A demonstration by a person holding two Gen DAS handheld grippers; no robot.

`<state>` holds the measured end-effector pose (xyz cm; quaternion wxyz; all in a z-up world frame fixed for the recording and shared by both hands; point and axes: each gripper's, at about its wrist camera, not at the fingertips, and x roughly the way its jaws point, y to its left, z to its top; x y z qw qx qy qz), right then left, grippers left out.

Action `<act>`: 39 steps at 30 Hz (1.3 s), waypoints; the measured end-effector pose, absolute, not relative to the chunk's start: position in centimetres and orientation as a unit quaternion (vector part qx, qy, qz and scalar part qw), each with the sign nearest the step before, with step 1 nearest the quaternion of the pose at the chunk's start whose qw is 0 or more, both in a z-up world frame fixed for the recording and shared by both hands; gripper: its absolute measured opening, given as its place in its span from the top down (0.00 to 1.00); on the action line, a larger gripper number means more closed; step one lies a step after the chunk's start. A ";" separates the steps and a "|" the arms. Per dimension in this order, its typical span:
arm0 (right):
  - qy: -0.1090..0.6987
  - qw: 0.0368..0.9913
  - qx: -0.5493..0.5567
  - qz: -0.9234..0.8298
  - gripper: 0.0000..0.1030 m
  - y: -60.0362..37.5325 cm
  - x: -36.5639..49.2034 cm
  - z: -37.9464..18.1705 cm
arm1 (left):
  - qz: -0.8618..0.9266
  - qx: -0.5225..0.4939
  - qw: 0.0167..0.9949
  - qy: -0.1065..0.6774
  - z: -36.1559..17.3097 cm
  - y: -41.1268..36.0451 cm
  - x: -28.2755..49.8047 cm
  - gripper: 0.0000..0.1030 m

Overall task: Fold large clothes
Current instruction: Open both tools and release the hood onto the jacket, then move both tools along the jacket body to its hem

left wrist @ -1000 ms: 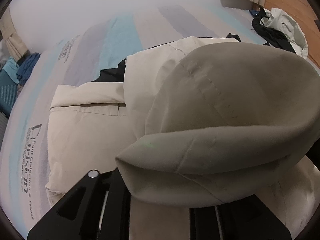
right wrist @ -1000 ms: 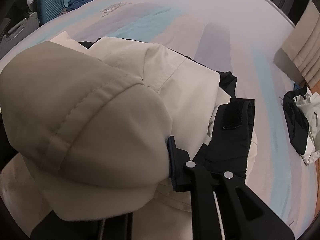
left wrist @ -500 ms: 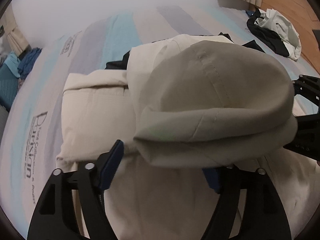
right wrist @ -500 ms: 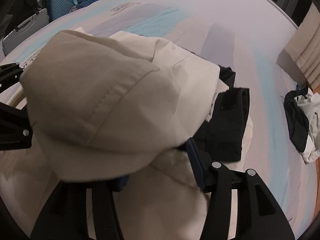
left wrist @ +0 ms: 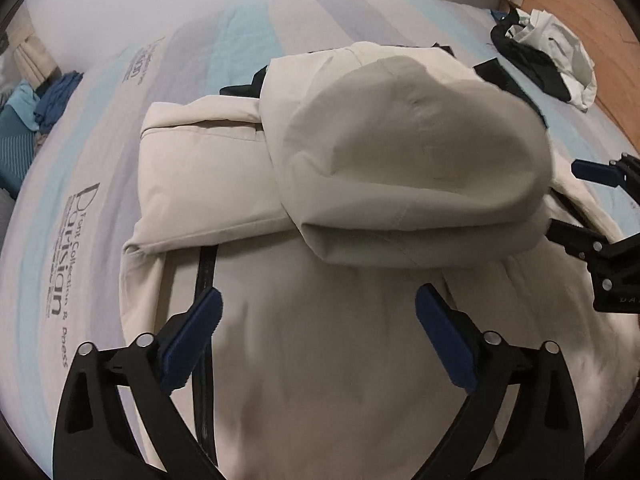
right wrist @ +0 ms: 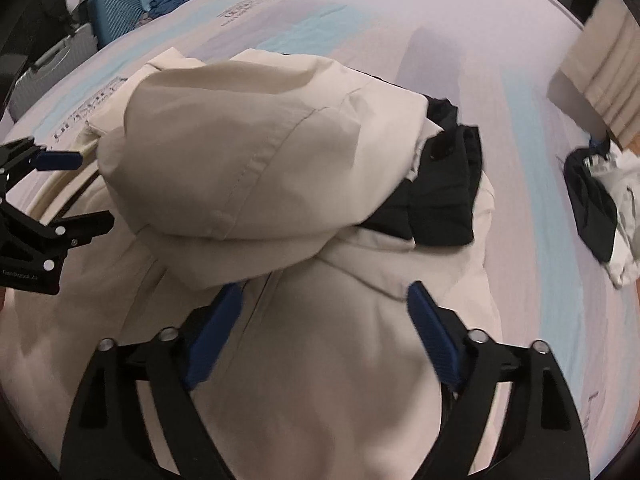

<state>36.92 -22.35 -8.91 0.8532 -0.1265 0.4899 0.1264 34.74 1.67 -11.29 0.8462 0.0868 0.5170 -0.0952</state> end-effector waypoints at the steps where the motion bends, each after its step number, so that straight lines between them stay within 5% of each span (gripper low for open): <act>1: 0.491 0.854 -0.120 0.122 0.13 -22.6 36.6 -8.6 | -0.099 0.082 0.845 0.519 -11.0 1.7 34.4 0.06; 22: 0.496 0.849 -0.091 0.161 0.07 -25.7 30.3 -6.4 | -0.071 0.015 0.835 0.546 -7.9 3.8 24.5 0.06; 39: 0.581 0.803 -0.061 0.120 0.07 -36.0 21.7 -9.6 | -0.069 0.010 0.802 0.594 -10.8 12.2 17.1 0.06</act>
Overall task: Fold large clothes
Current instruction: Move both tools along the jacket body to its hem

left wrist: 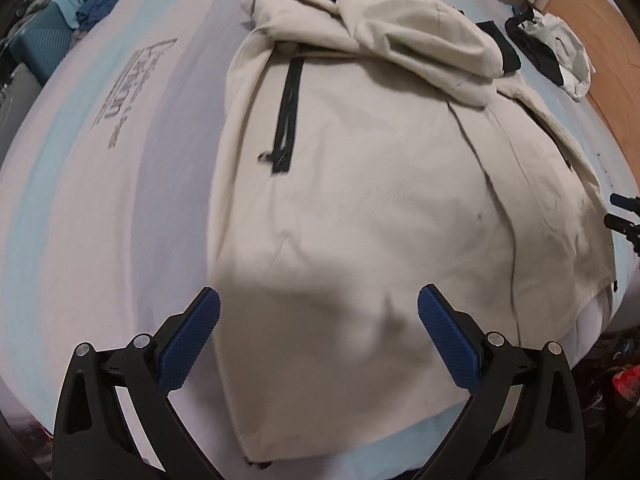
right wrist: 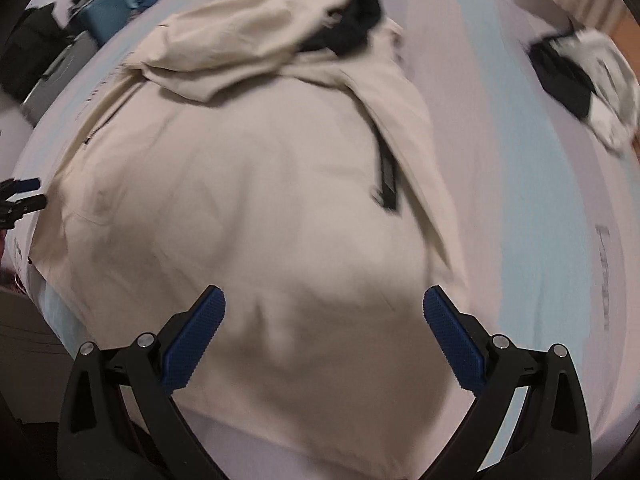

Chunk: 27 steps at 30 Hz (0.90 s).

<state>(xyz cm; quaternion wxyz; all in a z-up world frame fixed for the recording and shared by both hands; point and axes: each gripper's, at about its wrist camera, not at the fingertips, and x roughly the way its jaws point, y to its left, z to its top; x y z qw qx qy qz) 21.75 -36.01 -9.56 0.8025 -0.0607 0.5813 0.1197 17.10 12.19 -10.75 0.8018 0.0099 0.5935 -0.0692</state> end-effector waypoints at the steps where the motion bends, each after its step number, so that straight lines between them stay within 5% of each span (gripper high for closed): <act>1: 0.585 0.801 -0.059 0.113 0.07 -36.7 21.4 -9.7 | -0.067 0.012 0.801 0.594 -10.9 12.6 16.9 0.06; 18: 0.671 0.729 0.051 0.128 0.07 -42.6 20.1 -13.8 | -0.084 0.011 0.775 0.626 -13.4 13.9 14.9 0.06; 27: 0.693 0.708 0.002 0.135 0.39 -40.9 19.5 -15.0 | -0.093 0.008 0.771 0.630 -13.6 14.3 14.3 0.06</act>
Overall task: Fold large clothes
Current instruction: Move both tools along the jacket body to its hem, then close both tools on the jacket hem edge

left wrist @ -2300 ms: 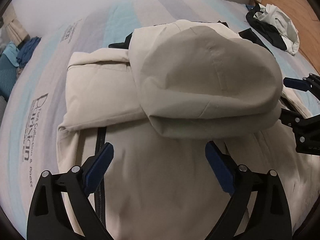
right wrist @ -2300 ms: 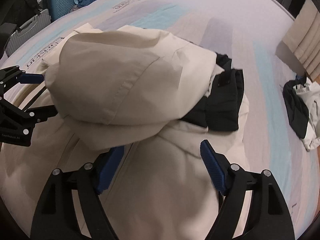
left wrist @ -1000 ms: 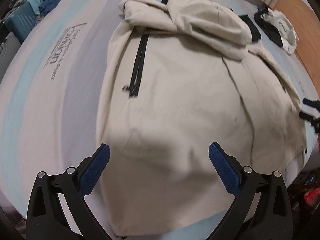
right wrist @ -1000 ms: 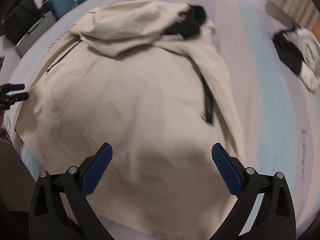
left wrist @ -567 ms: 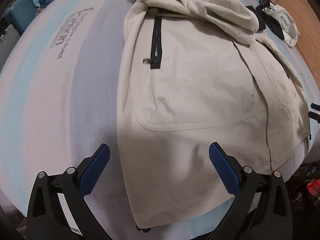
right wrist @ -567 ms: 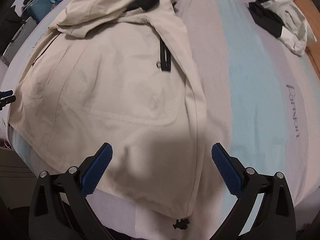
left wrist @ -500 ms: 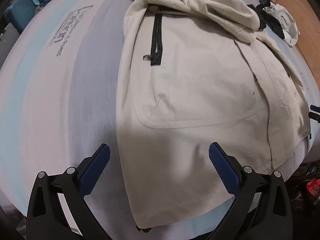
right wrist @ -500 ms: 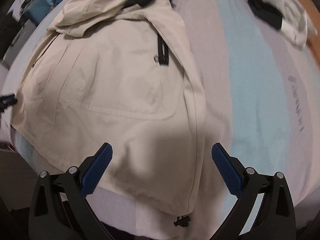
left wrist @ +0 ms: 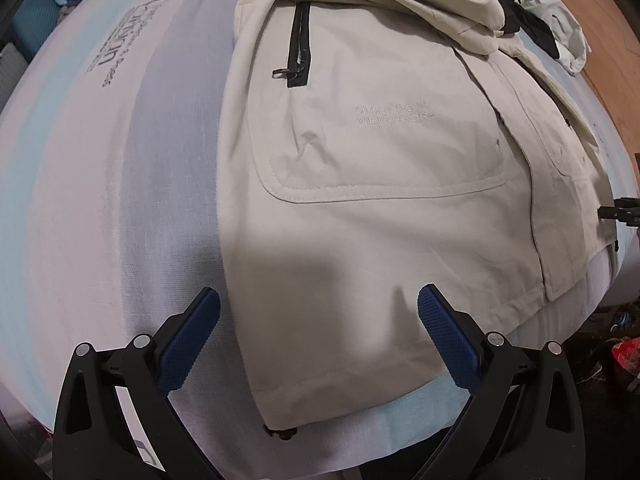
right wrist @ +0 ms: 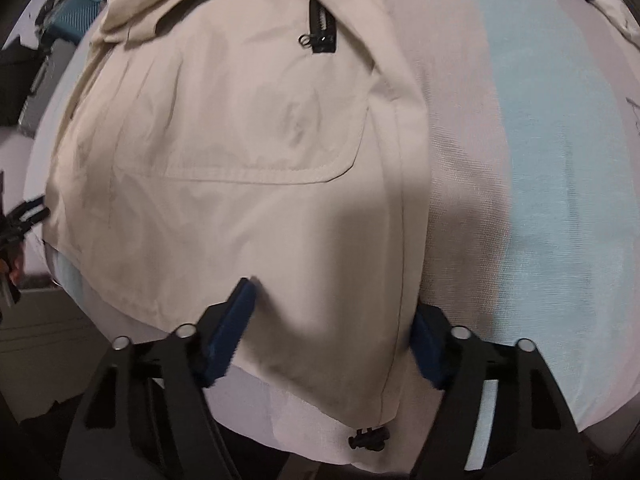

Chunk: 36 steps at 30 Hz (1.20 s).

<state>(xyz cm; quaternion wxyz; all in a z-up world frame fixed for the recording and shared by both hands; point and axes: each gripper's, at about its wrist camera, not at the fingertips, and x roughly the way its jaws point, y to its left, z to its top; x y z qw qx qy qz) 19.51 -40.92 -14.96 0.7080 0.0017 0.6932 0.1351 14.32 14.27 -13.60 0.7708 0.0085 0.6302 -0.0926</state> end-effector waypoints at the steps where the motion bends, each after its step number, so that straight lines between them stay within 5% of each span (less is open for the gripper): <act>1: 0.694 0.707 0.000 0.135 0.42 -40.8 19.5 -14.9 | -0.097 0.005 0.772 0.629 -13.3 14.6 14.4 0.06; 24: 0.693 0.709 0.014 0.129 0.47 -40.9 17.8 -14.9 | -0.102 -0.070 0.738 0.664 -15.9 15.9 15.6 0.06; 27: 0.693 0.710 0.013 0.128 0.57 -41.6 17.7 -14.9 | -0.098 -0.068 0.742 0.660 -15.5 15.4 15.5 0.15; 31: 0.695 0.709 0.013 0.119 0.75 -42.4 18.7 -14.9 | -0.085 -0.077 0.748 0.653 -15.2 15.4 15.4 0.40; 36: 0.695 0.709 0.010 0.116 0.77 -42.9 18.8 -15.3 | -0.081 -0.083 0.751 0.650 -15.1 15.6 15.0 0.52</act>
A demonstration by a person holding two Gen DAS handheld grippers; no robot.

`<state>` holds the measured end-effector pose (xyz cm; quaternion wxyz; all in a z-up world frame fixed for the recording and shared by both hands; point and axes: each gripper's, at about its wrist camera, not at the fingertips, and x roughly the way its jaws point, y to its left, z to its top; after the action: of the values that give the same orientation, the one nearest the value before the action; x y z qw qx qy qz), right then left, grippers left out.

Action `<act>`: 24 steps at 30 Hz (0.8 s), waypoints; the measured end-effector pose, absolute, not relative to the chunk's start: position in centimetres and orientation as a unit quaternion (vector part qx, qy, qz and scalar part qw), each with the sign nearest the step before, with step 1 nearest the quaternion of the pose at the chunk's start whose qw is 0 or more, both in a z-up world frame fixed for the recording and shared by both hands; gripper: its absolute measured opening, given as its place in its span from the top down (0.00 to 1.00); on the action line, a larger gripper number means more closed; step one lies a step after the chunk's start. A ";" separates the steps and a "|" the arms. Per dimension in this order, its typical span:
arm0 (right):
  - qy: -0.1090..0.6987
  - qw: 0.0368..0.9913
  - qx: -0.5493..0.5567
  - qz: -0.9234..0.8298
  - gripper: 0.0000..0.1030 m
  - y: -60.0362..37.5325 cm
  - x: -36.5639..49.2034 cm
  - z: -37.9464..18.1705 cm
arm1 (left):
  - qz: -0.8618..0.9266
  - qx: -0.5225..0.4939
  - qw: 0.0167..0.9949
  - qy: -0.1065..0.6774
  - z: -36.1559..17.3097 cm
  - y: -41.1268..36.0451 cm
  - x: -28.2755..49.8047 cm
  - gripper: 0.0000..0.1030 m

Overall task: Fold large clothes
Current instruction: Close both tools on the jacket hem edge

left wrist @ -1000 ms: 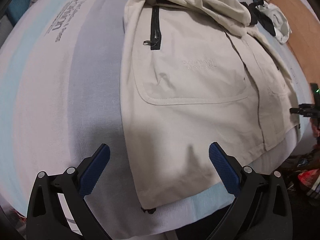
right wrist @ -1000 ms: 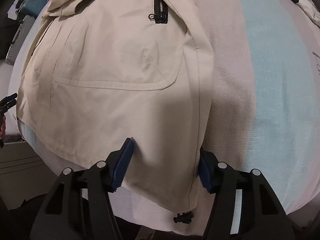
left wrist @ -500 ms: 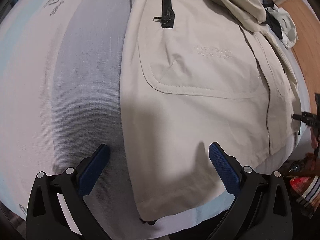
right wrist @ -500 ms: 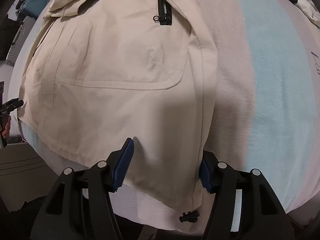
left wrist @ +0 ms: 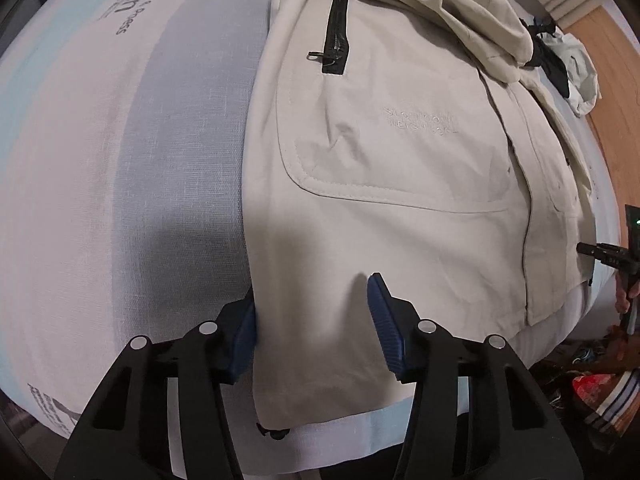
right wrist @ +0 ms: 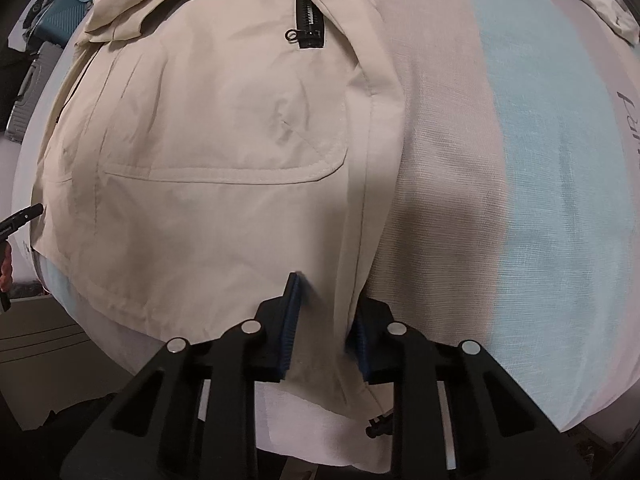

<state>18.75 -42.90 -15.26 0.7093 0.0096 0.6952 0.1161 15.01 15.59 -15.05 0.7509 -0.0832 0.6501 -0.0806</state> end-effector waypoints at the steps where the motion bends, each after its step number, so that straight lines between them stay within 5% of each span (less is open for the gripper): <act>1: 0.695 0.710 0.009 0.114 0.76 -43.3 18.7 -15.3 | -0.081 -0.080 0.750 0.651 -15.1 15.5 15.0 0.52; 6: 0.696 0.710 0.024 0.105 0.71 -44.5 18.4 -15.6 | -0.068 -0.060 0.746 0.660 -15.8 15.5 15.0 0.48; 10: 0.699 0.708 0.027 0.100 0.71 -45.0 18.4 -15.9 | -0.067 -0.059 0.741 0.666 -16.4 14.4 15.5 0.26; 12: 0.700 0.706 0.029 0.098 0.70 -44.7 18.9 -16.3 | -0.064 -0.041 0.740 0.668 -16.6 13.3 15.6 0.26; 15: 0.701 0.706 0.033 0.093 0.66 -44.5 19.0 -16.7 | -0.054 -0.045 0.745 0.663 -16.2 13.3 15.6 0.45; 19: 0.701 0.706 0.036 0.095 0.48 -43.5 18.7 -17.2 | -0.042 -0.060 0.747 0.660 -15.6 14.6 15.4 0.89; 24: 0.697 0.711 0.027 0.091 0.38 -42.9 18.5 -17.7 | -0.052 -0.031 0.751 0.657 -15.3 14.1 15.1 0.98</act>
<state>18.45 -42.86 -17.69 0.7109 0.0265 0.6969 0.0907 15.09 14.11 -15.26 0.7513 -0.0309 0.6572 -0.0521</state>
